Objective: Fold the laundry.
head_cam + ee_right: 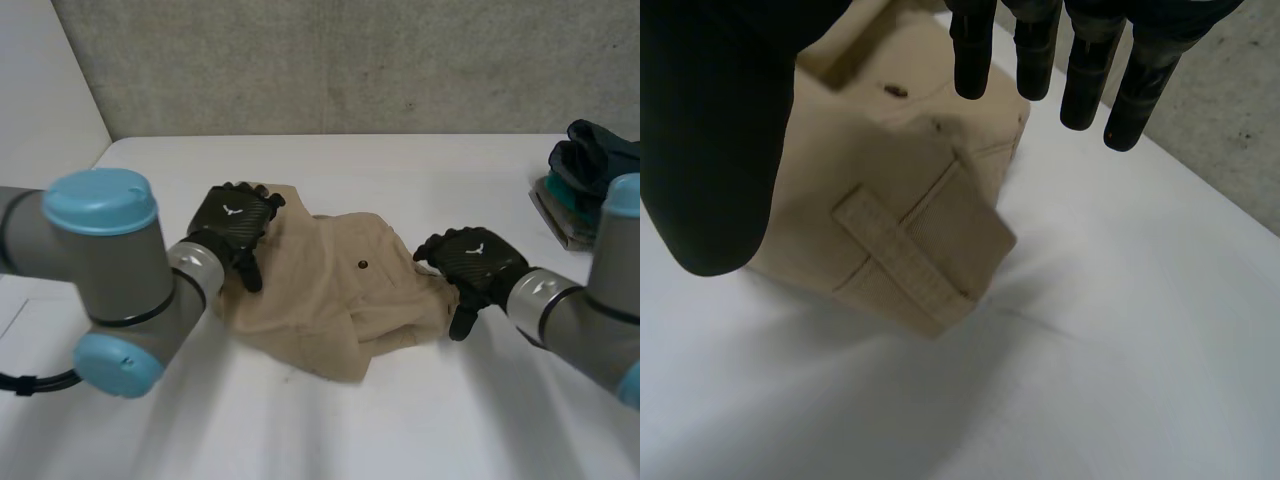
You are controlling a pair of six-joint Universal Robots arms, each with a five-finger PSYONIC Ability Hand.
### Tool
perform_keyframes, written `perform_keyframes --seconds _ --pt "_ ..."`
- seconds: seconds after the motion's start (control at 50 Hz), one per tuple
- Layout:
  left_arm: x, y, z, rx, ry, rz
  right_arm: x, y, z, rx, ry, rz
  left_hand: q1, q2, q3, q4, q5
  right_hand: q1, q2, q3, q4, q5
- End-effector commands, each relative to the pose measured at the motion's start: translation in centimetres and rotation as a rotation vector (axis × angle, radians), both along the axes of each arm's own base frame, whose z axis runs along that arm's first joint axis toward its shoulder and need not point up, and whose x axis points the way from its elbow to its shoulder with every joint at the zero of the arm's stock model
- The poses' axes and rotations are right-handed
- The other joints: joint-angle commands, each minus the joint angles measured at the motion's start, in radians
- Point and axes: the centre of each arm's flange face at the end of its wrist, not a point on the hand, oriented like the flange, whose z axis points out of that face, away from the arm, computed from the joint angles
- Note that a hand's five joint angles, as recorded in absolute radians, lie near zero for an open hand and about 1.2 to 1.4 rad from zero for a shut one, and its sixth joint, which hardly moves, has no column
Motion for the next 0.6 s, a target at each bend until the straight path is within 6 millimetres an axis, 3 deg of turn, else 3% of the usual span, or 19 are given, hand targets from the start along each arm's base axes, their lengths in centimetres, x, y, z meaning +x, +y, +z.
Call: perform_keyframes --seconds 0.02,0.06,0.08,0.12,0.16,0.24,0.28,0.36,0.48,0.6 --pt "-1.1 -2.6 -2.6 -0.028 -0.079 -0.004 1.3 0.2 -1.8 -0.025 0.034 0.01 0.389 0.376 0.374 0.381 0.367 0.291 0.273 0.28 0.259 0.262" --pt "-0.9 -3.3 -3.0 -0.041 -0.105 0.019 1.4 0.1 -1.9 -0.037 0.036 0.016 0.767 0.754 0.753 0.759 0.745 0.5 0.482 0.489 0.468 0.471" --pt "-0.9 -3.4 -3.0 -0.044 -0.109 0.026 1.5 -0.1 -2.0 -0.054 0.037 0.02 0.874 0.86 0.859 0.866 0.852 0.754 0.736 0.743 0.722 0.725" --pt "-0.6 -4.0 -2.7 -0.073 -0.102 0.065 1.6 -0.4 -2.0 -0.076 0.036 0.023 1.192 1.179 1.178 1.184 1.17 1.008 0.99 0.996 0.976 0.979" --pt "-0.5 -4.3 -2.2 -0.1 -0.09 0.086 1.8 -0.9 -1.7 -0.114 0.037 0.026 1.194 1.181 1.179 1.186 1.172 1.193 1.175 1.181 1.161 1.164" --pt "-0.3 -4.0 -2.1 -0.116 -0.097 0.119 1.9 -1.2 -0.7 -0.153 0.044 0.034 1.194 1.181 1.179 1.186 1.172 1.193 1.175 1.182 1.161 1.164" --pt "0.5 -3.0 -0.9 -0.111 -0.107 0.134 1.8 -1.0 -0.6 -0.153 0.054 0.037 1.194 1.181 1.179 1.186 1.172 1.193 1.175 1.182 1.161 1.164" --pt "2.3 -0.1 0.1 -0.054 -0.143 0.131 1.2 0.5 2.0 -0.179 0.086 0.055 1.194 1.181 1.179 1.186 1.172 1.193 1.175 1.182 1.161 1.164" --pt "5.4 4.6 0.1 0.045 -0.223 0.131 -0.5 5.3 3.5 -0.062 0.253 0.176 1.194 1.181 1.179 1.186 1.172 1.193 1.175 1.182 1.161 1.164" --pt "7.7 6.4 -1.0 0.055 -0.401 0.113 -2.2 10.4 2.6 0.136 0.462 0.361 1.194 1.181 1.179 1.186 1.172 1.136 1.118 1.124 1.104 1.107"
